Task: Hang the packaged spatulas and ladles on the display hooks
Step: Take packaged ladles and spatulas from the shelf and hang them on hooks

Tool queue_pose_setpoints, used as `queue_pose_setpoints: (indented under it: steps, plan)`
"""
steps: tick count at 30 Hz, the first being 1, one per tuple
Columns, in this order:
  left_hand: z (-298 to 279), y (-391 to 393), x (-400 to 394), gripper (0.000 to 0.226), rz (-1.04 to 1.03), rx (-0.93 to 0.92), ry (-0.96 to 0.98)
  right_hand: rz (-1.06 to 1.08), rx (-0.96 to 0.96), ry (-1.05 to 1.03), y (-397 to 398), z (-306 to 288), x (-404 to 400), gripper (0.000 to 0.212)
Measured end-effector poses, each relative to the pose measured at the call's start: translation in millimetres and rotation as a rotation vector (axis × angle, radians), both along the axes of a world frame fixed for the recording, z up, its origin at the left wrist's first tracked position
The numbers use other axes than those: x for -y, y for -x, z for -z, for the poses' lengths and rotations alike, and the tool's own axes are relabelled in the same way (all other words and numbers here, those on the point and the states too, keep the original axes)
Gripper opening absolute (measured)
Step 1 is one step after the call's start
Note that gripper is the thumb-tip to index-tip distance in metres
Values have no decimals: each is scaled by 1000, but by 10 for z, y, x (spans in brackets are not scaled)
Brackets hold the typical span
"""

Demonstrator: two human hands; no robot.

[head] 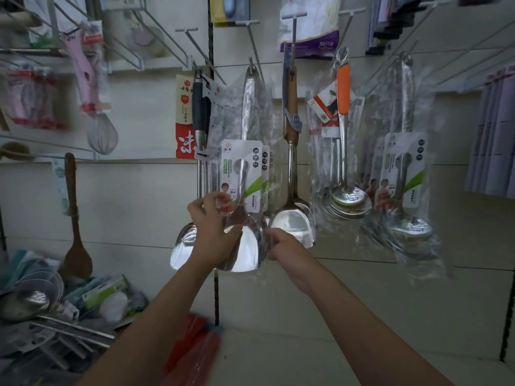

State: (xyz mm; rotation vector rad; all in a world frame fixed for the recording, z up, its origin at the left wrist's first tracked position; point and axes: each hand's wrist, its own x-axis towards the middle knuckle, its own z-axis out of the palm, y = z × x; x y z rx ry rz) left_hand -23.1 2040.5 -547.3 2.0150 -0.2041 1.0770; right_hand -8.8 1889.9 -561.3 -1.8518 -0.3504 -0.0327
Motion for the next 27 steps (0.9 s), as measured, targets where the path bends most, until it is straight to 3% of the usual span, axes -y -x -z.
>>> queue_pose_setpoints:
  steps: [3,5,7,9,13,17,23,27]
  plan:
    - [37,-25,78,79,-238,299,-328,-39,-47,-102,-4,2,-43,59]
    - [2,-11,174,71,-259,408,-616,-13,-48,-153,-35,18,-76,56]
    - [-37,59,310,53,-117,322,-827,18,-32,-210,-50,38,-95,39]
    - [-12,67,380,48,-19,124,-910,-3,-38,-264,-43,70,-88,29]
    - [103,-35,203,51,-221,120,-1148,-19,-22,-267,-38,96,-25,35]
    - [134,-46,33,34,-368,120,-1238,-38,-21,-172,-85,116,-23,52]
    - [195,-48,-59,38,-433,199,-1207,-16,-28,2,-69,168,-63,45]
    - [188,-19,36,32,-437,174,-1229,15,-19,173,-66,210,11,60]
